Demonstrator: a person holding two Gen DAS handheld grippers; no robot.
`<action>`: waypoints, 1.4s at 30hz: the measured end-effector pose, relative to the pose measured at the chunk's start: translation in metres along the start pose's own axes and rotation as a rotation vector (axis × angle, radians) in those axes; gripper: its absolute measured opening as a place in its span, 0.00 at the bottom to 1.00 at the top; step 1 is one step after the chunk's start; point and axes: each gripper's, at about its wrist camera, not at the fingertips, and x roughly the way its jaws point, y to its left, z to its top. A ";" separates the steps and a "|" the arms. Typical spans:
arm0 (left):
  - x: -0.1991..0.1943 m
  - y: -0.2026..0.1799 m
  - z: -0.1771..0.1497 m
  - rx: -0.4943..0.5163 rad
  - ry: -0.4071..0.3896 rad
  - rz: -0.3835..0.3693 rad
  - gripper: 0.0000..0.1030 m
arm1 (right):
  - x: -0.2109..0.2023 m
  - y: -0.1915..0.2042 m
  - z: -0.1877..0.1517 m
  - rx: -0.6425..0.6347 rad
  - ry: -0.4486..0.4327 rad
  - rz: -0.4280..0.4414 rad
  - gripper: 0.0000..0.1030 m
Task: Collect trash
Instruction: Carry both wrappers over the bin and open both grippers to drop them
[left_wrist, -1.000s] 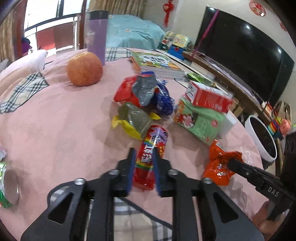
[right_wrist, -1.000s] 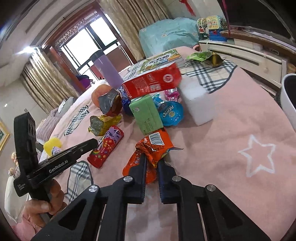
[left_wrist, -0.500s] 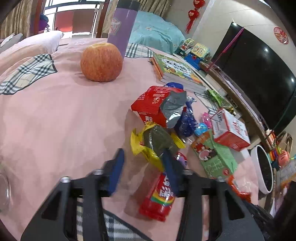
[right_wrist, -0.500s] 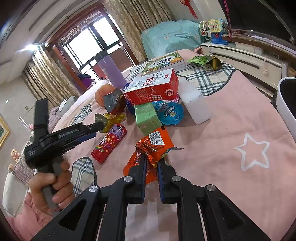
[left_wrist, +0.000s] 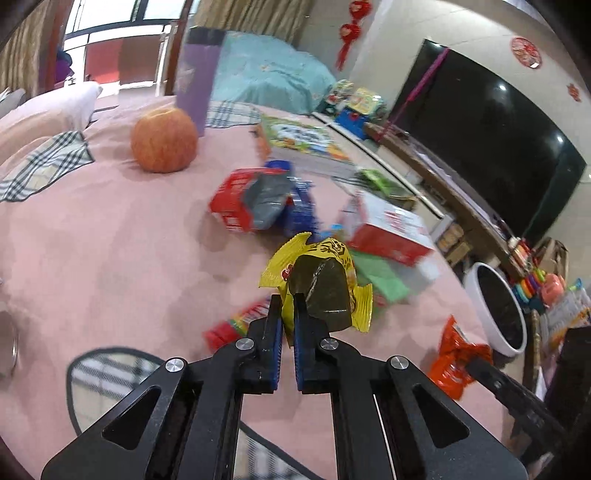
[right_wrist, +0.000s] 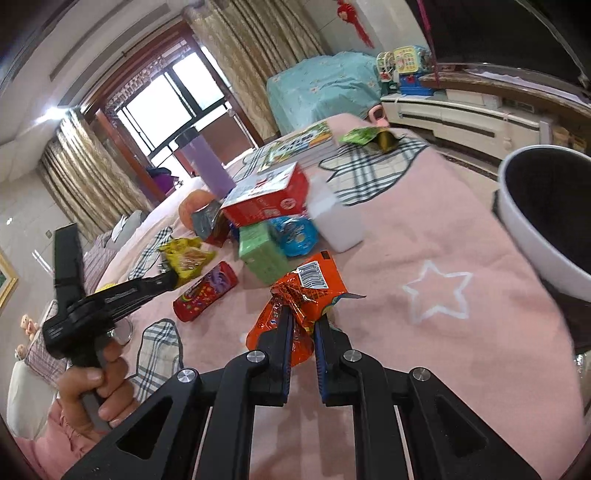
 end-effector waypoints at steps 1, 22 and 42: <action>-0.002 -0.007 -0.002 0.011 0.002 -0.014 0.04 | -0.003 -0.004 0.000 0.006 -0.006 -0.003 0.10; 0.013 -0.154 -0.043 0.247 0.132 -0.237 0.04 | -0.090 -0.088 0.007 0.113 -0.159 -0.135 0.10; 0.042 -0.255 -0.041 0.369 0.162 -0.298 0.04 | -0.128 -0.147 0.020 0.164 -0.229 -0.237 0.10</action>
